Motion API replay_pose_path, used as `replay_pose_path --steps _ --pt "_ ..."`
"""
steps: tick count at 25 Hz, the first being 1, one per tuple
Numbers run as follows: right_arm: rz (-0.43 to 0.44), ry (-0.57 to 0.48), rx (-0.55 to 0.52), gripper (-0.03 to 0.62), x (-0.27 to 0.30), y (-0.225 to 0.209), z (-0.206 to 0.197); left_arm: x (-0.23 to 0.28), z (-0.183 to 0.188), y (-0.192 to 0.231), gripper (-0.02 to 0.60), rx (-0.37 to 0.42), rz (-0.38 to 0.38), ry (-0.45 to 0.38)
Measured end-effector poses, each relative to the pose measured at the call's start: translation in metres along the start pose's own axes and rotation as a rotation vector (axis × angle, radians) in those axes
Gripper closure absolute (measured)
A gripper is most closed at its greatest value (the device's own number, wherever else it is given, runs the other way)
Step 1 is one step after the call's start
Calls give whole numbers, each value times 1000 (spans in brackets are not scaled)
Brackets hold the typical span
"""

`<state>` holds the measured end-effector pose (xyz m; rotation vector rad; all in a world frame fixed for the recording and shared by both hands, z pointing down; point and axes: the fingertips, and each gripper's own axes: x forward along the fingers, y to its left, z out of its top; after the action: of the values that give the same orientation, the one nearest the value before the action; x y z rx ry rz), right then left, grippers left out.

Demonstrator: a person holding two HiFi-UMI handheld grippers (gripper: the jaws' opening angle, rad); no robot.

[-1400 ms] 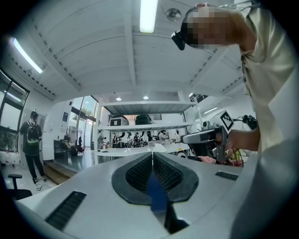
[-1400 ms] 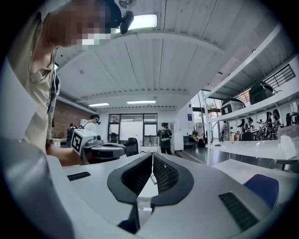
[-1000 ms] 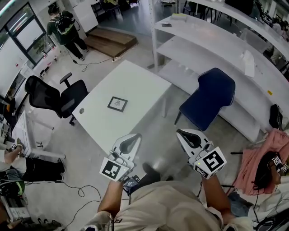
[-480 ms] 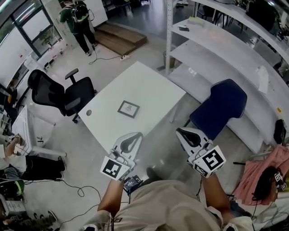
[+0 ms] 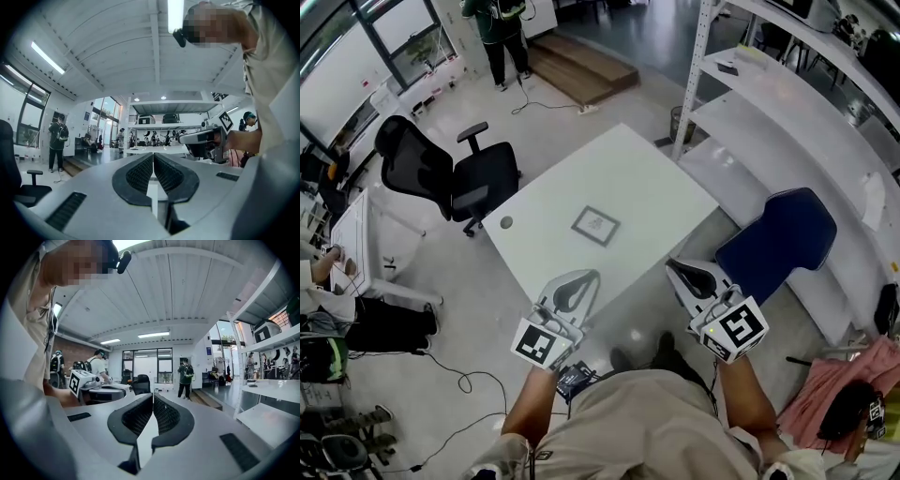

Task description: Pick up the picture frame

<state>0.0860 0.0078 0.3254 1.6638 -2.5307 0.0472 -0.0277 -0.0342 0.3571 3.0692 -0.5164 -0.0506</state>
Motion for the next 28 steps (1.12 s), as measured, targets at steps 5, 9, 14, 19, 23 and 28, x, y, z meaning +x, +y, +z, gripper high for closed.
replay_pose_path --steps 5,9,14,19,23,28 --pt "60 5 2 568 37 -8 -4 -2 -6 28 563 -8 63 17" --pt "116 3 9 568 67 -30 -13 11 -14 54 563 2 125 22" --pt "188 9 16 567 109 -55 -23 27 -21 83 563 -9 207 35" --pt "253 31 16 568 151 -70 -29 40 -31 114 563 -23 284 63" --pt "293 51 10 568 182 -86 -37 54 -43 138 563 -40 338 66" --pt "336 76 13 567 220 -101 -56 69 -72 167 563 -109 404 74"
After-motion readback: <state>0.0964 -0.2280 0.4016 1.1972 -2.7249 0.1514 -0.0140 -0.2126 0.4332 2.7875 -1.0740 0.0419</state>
